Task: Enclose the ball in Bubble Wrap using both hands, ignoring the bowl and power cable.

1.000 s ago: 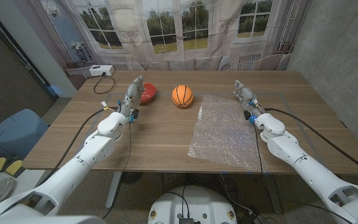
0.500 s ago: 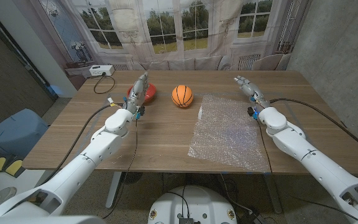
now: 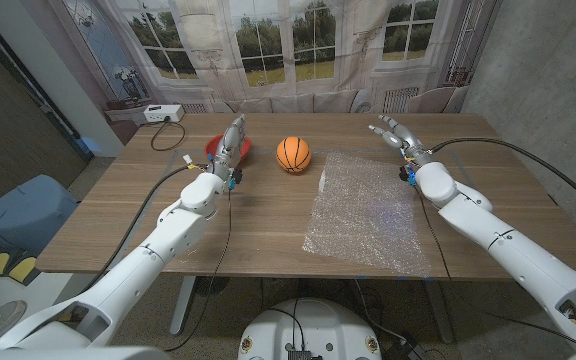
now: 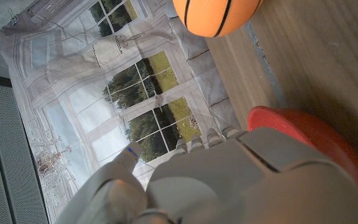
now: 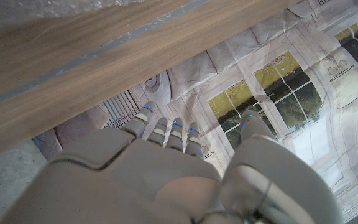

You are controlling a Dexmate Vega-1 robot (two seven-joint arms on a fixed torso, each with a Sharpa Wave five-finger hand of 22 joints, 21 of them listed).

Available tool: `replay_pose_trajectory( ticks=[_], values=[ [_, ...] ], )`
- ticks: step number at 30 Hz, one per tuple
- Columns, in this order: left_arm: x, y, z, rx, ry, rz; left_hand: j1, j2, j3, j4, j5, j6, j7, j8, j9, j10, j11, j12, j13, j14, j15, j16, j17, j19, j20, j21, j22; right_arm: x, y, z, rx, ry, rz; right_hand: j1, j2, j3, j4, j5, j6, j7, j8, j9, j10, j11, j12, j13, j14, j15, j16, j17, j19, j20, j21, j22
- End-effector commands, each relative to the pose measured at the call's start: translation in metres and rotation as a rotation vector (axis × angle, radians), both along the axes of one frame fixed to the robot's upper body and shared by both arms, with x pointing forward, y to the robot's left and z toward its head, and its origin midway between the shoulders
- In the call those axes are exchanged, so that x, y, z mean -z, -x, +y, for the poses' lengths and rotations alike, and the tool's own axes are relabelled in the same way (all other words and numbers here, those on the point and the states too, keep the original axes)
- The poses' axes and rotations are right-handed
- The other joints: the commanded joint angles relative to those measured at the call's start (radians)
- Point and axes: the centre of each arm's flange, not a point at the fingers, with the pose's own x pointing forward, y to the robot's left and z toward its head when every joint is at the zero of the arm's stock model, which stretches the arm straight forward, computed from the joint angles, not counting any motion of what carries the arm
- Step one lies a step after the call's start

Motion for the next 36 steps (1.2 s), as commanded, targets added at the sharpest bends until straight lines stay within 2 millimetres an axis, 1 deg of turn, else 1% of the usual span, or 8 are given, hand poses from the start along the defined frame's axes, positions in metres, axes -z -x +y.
replay_pose_trajectory(
  ticks=[1, 4, 10, 11, 21, 27, 28, 36],
  values=[
    [-0.004, 0.015, 0.013, -0.051, -0.026, -0.018, 0.01, 0.048, -0.007, 0.0, 0.004, -0.113, -0.012, 0.001, 0.004, -0.159, 0.014, 0.013, 0.006, -0.219, 0.017, 0.003, 0.003, -0.125, 0.044, 0.003, 0.006, -0.009, 0.005, 0.034, 0.109, 0.182, -0.046, -0.002, -0.006, -0.003, -0.003, -0.006, -0.005, -0.003, -0.002, 0.002, 0.008, -0.005, 0.006, 0.005, 0.017, 0.002, 0.008, 0.005, 0.007, 0.017, 0.008, 0.002],
    [-0.005, 0.02, 0.019, -0.057, -0.031, -0.022, 0.01, 0.047, -0.008, 0.0, 0.004, -0.11, -0.014, 0.001, 0.005, -0.156, 0.017, 0.013, 0.006, -0.218, 0.021, 0.002, 0.003, -0.126, 0.05, 0.003, 0.007, -0.008, 0.006, 0.043, 0.11, 0.206, -0.043, -0.002, -0.004, -0.005, -0.002, -0.005, -0.007, -0.004, -0.003, 0.002, 0.014, -0.006, 0.007, 0.006, 0.029, 0.003, 0.012, 0.006, 0.018, 0.014, 0.011, 0.002],
    [-0.003, 0.029, 0.029, -0.069, -0.033, -0.029, 0.01, 0.046, -0.01, 0.001, 0.005, -0.106, -0.017, 0.0, 0.005, -0.149, 0.019, 0.015, 0.007, -0.215, 0.024, 0.002, 0.004, -0.126, 0.058, 0.003, 0.007, -0.007, 0.013, 0.063, 0.153, 0.273, -0.069, -0.001, 0.0, -0.004, -0.002, -0.005, -0.006, -0.001, -0.002, 0.003, 0.021, -0.008, 0.009, 0.007, 0.031, -0.001, 0.012, 0.007, 0.022, 0.01, 0.012, 0.002],
    [-0.001, 0.032, 0.032, -0.07, -0.032, -0.029, 0.01, 0.046, -0.01, 0.001, 0.005, -0.106, -0.017, 0.0, 0.005, -0.148, 0.019, 0.015, 0.007, -0.215, 0.024, 0.002, 0.004, -0.125, 0.059, 0.003, 0.008, -0.006, 0.014, 0.069, 0.158, 0.294, -0.071, -0.001, 0.001, -0.005, -0.002, -0.004, -0.005, 0.0, -0.002, 0.003, 0.022, -0.008, 0.009, 0.007, 0.032, -0.002, 0.012, 0.007, 0.022, 0.009, 0.012, 0.003],
    [0.01, 0.041, 0.044, -0.066, -0.029, -0.018, 0.009, 0.046, -0.012, 0.001, 0.005, -0.103, -0.018, -0.003, 0.005, -0.139, 0.023, 0.016, 0.008, -0.211, 0.027, 0.002, 0.005, -0.122, 0.065, 0.004, 0.009, -0.003, 0.015, 0.093, 0.199, 0.401, -0.065, 0.002, 0.006, -0.005, -0.004, -0.004, 0.009, 0.005, 0.003, 0.003, 0.025, -0.014, 0.009, 0.007, 0.035, -0.011, 0.012, 0.007, 0.029, 0.004, 0.012, 0.003],
    [0.015, 0.045, 0.05, -0.065, -0.027, -0.014, 0.009, 0.046, -0.013, 0.002, 0.006, -0.103, -0.02, -0.004, 0.005, -0.138, 0.025, 0.016, 0.009, -0.211, 0.028, 0.002, 0.005, -0.121, 0.068, 0.005, 0.009, -0.003, 0.004, 0.105, 0.203, 0.482, 0.014, 0.008, 0.01, -0.005, -0.007, -0.003, 0.003, 0.009, -0.001, 0.004, 0.012, -0.014, 0.002, 0.008, 0.027, -0.02, 0.006, 0.007, 0.032, -0.006, 0.011, 0.003],
    [0.016, 0.046, 0.051, -0.066, -0.026, -0.011, 0.009, 0.047, -0.014, 0.002, 0.006, -0.102, -0.02, -0.004, 0.005, -0.137, 0.026, 0.016, 0.009, -0.211, 0.029, 0.002, 0.005, -0.12, 0.068, 0.005, 0.009, -0.003, 0.002, 0.106, 0.195, 0.483, 0.027, 0.007, 0.008, -0.008, -0.007, -0.004, -0.005, 0.008, -0.004, 0.004, 0.0, -0.022, -0.003, 0.009, 0.017, -0.017, 0.001, 0.008, 0.02, -0.01, 0.005, 0.003],
    [0.021, 0.047, 0.056, -0.063, -0.022, -0.005, 0.008, 0.047, -0.015, 0.003, 0.007, -0.107, -0.024, -0.009, 0.006, -0.142, 0.024, 0.012, 0.01, -0.214, 0.028, 0.0, 0.005, -0.124, 0.072, 0.004, 0.01, 0.002, -0.008, 0.111, 0.234, 0.529, 0.089, -0.007, 0.005, -0.018, -0.001, -0.005, -0.025, 0.01, -0.01, 0.005, -0.017, -0.019, -0.009, 0.01, 0.006, -0.015, -0.002, 0.011, 0.013, -0.011, 0.001, 0.003]
  ],
)
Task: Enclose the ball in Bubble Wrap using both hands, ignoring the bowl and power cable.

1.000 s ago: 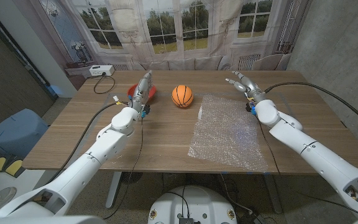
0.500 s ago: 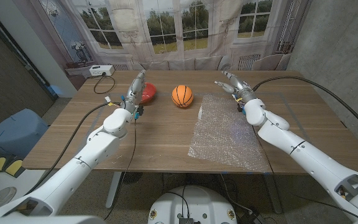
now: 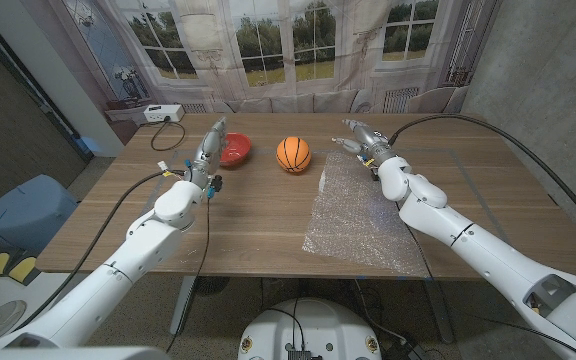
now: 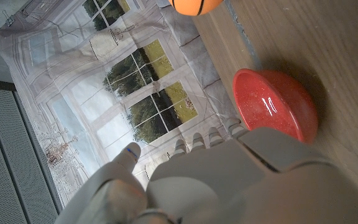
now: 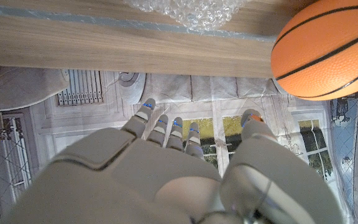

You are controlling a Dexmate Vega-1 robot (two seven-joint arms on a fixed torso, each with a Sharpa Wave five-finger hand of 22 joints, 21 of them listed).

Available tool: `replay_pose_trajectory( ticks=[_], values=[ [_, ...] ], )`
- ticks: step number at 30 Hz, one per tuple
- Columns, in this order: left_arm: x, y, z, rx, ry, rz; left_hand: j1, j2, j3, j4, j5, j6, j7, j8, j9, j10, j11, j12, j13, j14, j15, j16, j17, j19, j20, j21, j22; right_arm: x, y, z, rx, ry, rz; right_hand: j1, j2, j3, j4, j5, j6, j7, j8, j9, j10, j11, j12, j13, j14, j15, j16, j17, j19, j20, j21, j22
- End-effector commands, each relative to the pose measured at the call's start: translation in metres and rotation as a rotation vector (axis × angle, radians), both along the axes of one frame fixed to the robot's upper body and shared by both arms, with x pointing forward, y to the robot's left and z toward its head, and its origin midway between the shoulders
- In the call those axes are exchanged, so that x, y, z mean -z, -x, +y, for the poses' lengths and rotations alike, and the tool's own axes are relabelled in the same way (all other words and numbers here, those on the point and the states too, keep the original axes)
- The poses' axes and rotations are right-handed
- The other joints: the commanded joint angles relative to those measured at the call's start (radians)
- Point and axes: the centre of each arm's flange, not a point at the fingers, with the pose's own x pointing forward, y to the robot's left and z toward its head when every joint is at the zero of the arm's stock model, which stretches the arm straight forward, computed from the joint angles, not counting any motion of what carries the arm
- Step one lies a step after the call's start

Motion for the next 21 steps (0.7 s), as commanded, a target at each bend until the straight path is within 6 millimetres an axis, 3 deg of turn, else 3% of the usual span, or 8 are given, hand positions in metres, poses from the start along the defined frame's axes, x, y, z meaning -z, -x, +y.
replay_pose_trajectory(
  ticks=[1, 21],
  values=[
    [0.009, 0.006, 0.011, 0.001, 0.001, 0.01, 0.008, 0.047, -0.003, 0.002, 0.008, -0.106, -0.008, -0.005, 0.001, -0.145, 0.006, 0.004, 0.006, -0.215, 0.01, 0.0, 0.006, -0.125, 0.011, 0.004, 0.006, 0.007, -0.016, 0.011, 0.081, 0.1, 0.107, -0.013, 0.0, -0.006, 0.001, -0.001, -0.017, -0.001, -0.005, 0.005, -0.016, -0.003, -0.005, 0.006, -0.011, 0.005, -0.002, 0.006, -0.006, 0.0, -0.002, 0.003],
    [0.004, -0.005, 0.007, 0.02, -0.013, 0.023, 0.006, 0.05, -0.008, 0.005, 0.011, -0.119, -0.008, -0.012, 0.002, -0.161, 0.01, -0.005, 0.007, -0.23, -0.002, -0.006, 0.007, -0.135, 0.001, 0.001, 0.008, 0.023, -0.025, 0.013, 0.155, 0.177, 0.189, 0.001, 0.004, -0.007, -0.008, 0.003, -0.022, 0.004, -0.001, 0.006, -0.023, -0.006, -0.004, 0.007, 0.0, 0.004, 0.001, 0.005, 0.004, 0.002, -0.001, 0.003]
  ],
)
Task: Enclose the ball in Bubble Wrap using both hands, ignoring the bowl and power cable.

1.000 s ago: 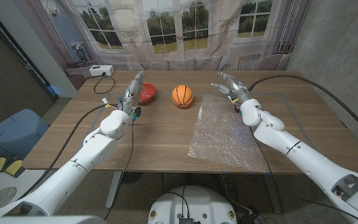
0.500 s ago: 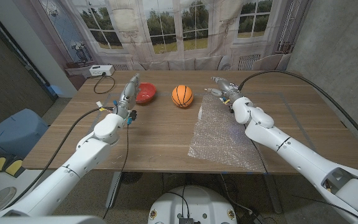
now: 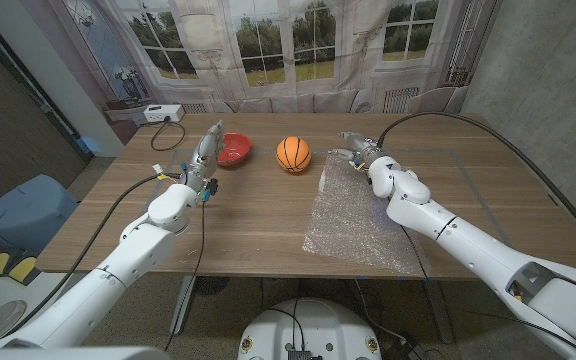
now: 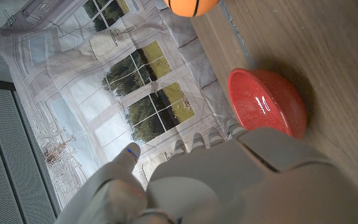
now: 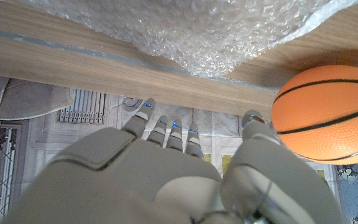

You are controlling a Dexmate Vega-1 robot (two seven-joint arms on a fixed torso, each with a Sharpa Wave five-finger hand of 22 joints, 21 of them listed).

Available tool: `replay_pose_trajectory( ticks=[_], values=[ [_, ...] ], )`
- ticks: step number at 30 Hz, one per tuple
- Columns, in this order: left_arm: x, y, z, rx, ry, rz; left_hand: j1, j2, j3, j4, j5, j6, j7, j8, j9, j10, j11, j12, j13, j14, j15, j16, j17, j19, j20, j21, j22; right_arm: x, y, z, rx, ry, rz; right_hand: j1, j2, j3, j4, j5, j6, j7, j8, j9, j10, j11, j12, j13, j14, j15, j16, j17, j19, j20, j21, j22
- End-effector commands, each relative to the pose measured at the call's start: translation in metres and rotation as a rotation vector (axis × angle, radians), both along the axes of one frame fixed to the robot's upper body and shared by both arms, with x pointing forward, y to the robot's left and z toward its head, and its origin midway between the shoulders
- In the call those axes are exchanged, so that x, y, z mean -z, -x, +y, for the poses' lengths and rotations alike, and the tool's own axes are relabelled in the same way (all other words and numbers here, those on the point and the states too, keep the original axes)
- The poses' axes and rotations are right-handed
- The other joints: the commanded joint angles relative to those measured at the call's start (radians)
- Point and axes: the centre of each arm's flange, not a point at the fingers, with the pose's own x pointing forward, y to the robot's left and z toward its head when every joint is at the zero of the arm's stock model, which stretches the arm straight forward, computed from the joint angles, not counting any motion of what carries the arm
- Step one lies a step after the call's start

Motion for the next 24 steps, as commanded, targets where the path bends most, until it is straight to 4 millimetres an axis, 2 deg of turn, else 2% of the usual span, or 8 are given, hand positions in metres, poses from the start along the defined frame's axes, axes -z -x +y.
replay_pose_trajectory(
  ticks=[1, 9, 16, 21, 24],
  values=[
    [-0.003, -0.007, -0.003, 0.014, -0.008, 0.011, 0.005, 0.05, -0.004, 0.0, 0.005, -0.125, -0.003, -0.001, 0.002, -0.157, 0.006, -0.006, 0.003, -0.231, -0.002, -0.002, 0.002, -0.131, -0.005, 0.001, 0.003, 0.009, -0.004, 0.003, 0.042, 0.056, 0.058, 0.013, 0.005, 0.001, -0.009, 0.003, 0.0, -0.005, 0.006, 0.002, -0.002, 0.002, 0.0, 0.002, 0.007, -0.001, 0.001, 0.003, 0.008, -0.003, -0.001, 0.003],
    [-0.006, -0.013, -0.005, 0.021, -0.013, 0.015, 0.005, 0.051, -0.006, 0.001, 0.006, -0.129, -0.003, -0.002, 0.002, -0.163, 0.005, -0.008, 0.003, -0.237, -0.002, -0.003, 0.002, -0.134, -0.011, 0.0, 0.003, 0.016, -0.008, 0.008, 0.062, 0.116, 0.099, 0.021, 0.006, 0.001, -0.013, 0.004, -0.001, -0.004, 0.008, 0.002, 0.006, 0.007, 0.004, 0.003, 0.022, -0.008, 0.006, 0.002, 0.025, -0.002, 0.004, 0.003],
    [-0.008, -0.016, -0.007, 0.023, -0.016, 0.017, 0.004, 0.053, -0.007, 0.002, 0.007, -0.134, -0.004, -0.003, 0.002, -0.168, 0.003, -0.01, 0.003, -0.242, -0.006, -0.004, 0.002, -0.137, -0.015, -0.001, 0.004, 0.018, -0.011, 0.011, 0.074, 0.15, 0.102, 0.036, 0.009, 0.001, -0.019, 0.007, 0.015, -0.01, 0.015, 0.003, 0.031, 0.01, 0.014, 0.004, 0.07, -0.01, 0.021, 0.004, 0.051, 0.001, 0.01, 0.003],
    [-0.01, -0.017, -0.008, 0.025, -0.019, 0.016, 0.004, 0.053, -0.008, 0.002, 0.007, -0.136, -0.004, -0.003, 0.002, -0.169, 0.002, -0.011, 0.004, -0.243, -0.007, -0.003, 0.002, -0.138, -0.019, -0.001, 0.004, 0.02, -0.012, 0.012, 0.088, 0.174, 0.089, 0.055, 0.017, 0.004, -0.026, 0.01, 0.041, -0.025, 0.024, 0.003, 0.052, 0.005, 0.02, 0.006, 0.103, -0.024, 0.033, 0.008, 0.071, 0.007, 0.014, 0.004],
    [-0.011, -0.018, -0.009, 0.027, -0.019, 0.016, 0.004, 0.053, -0.008, 0.003, 0.007, -0.138, -0.004, -0.004, 0.002, -0.171, 0.002, -0.012, 0.004, -0.244, -0.008, -0.003, 0.002, -0.139, -0.019, -0.001, 0.005, 0.022, -0.014, 0.012, 0.099, 0.189, 0.083, 0.069, 0.018, 0.005, -0.03, 0.012, 0.052, -0.037, 0.026, 0.003, 0.071, 0.011, 0.026, 0.008, 0.13, -0.032, 0.044, 0.014, 0.1, 0.005, 0.023, 0.006]
  ],
)
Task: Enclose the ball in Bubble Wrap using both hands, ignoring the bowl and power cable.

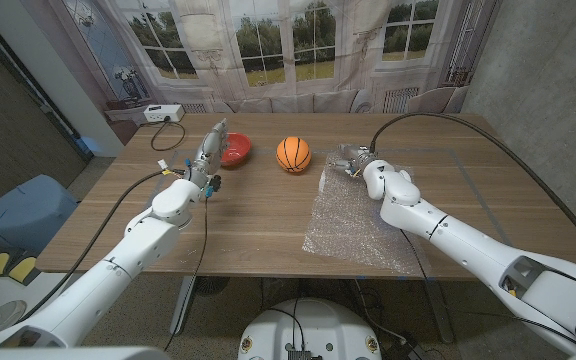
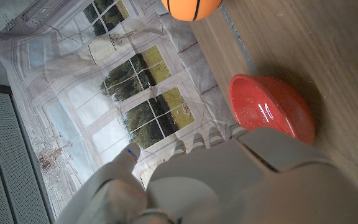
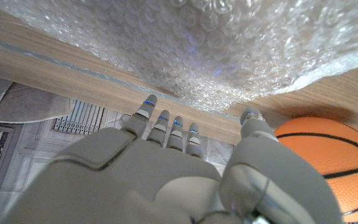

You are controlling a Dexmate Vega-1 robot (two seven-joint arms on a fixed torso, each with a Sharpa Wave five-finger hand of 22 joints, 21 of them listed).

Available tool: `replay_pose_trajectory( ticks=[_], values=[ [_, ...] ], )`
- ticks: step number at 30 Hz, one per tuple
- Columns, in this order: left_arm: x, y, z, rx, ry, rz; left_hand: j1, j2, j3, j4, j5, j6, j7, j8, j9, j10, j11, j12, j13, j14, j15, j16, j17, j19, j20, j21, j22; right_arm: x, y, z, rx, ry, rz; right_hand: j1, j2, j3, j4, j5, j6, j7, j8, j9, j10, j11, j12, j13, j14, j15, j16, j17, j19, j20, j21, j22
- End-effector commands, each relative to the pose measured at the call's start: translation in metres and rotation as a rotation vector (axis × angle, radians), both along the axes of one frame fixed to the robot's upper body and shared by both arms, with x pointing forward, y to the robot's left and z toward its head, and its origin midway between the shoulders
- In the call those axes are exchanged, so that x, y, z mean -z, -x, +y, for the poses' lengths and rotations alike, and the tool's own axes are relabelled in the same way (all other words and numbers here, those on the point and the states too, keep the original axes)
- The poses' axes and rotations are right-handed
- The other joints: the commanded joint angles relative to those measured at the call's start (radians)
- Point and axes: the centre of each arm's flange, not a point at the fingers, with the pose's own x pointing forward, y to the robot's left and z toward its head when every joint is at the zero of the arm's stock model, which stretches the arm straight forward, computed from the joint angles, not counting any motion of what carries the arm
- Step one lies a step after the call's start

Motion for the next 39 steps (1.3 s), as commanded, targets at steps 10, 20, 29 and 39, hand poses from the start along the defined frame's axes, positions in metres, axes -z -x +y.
replay_pose_trajectory(
  ticks=[10, 20, 29, 39],
  values=[
    [-0.008, -0.009, -0.007, 0.018, -0.01, 0.0, 0.003, 0.054, -0.008, 0.001, 0.005, -0.141, -0.003, 0.0, 0.002, -0.174, 0.001, -0.005, 0.004, -0.252, -0.011, -0.001, 0.003, -0.15, -0.015, -0.003, 0.005, 0.013, -0.009, -0.002, 0.089, 0.124, -0.038, 0.112, 0.015, 0.016, -0.026, 0.025, 0.132, -0.03, 0.034, 0.004, 0.123, -0.014, 0.055, 0.02, 0.15, -0.04, 0.076, 0.047, 0.108, -0.021, 0.033, 0.013],
    [-0.011, -0.013, -0.011, 0.023, -0.016, 0.0, 0.001, 0.055, -0.01, 0.002, 0.007, -0.148, -0.005, -0.001, 0.003, -0.183, -0.003, -0.008, 0.005, -0.263, -0.018, -0.003, 0.003, -0.157, -0.025, -0.005, 0.006, 0.02, -0.006, -0.007, 0.071, 0.133, -0.233, 0.439, -0.002, -0.012, -0.031, 0.074, 0.437, -0.003, 0.067, 0.011, 0.41, -0.047, 0.26, 0.105, 0.46, -0.169, 0.369, 0.288, 0.326, -0.077, 0.115, 0.028],
    [-0.012, -0.015, -0.012, 0.021, -0.018, 0.005, 0.001, 0.055, -0.013, 0.003, 0.008, -0.152, -0.006, -0.001, 0.003, -0.187, -0.005, -0.009, 0.005, -0.268, -0.021, -0.002, 0.002, -0.162, -0.033, -0.006, 0.007, 0.022, -0.001, -0.017, 0.001, 0.045, -0.401, 0.66, 0.056, -0.028, -0.015, 0.077, 0.746, -0.001, 0.137, 0.028, 0.616, -0.065, 0.445, 0.189, 0.616, -0.216, 0.547, 0.486, 0.403, -0.106, 0.181, 0.041],
    [-0.014, -0.019, -0.015, 0.03, -0.026, 0.01, 0.0, 0.056, -0.016, 0.003, 0.009, -0.162, -0.007, -0.003, 0.003, -0.193, -0.007, -0.01, 0.005, -0.276, -0.022, -0.003, 0.002, -0.17, -0.036, -0.008, 0.007, 0.008, 0.019, -0.031, -0.074, -0.153, -0.556, 0.661, 0.102, -0.012, 0.01, 0.049, 0.867, 0.011, 0.183, 0.031, 0.683, -0.068, 0.491, 0.205, 0.668, -0.213, 0.525, 0.491, 0.402, -0.1, 0.199, 0.044]
  ],
)
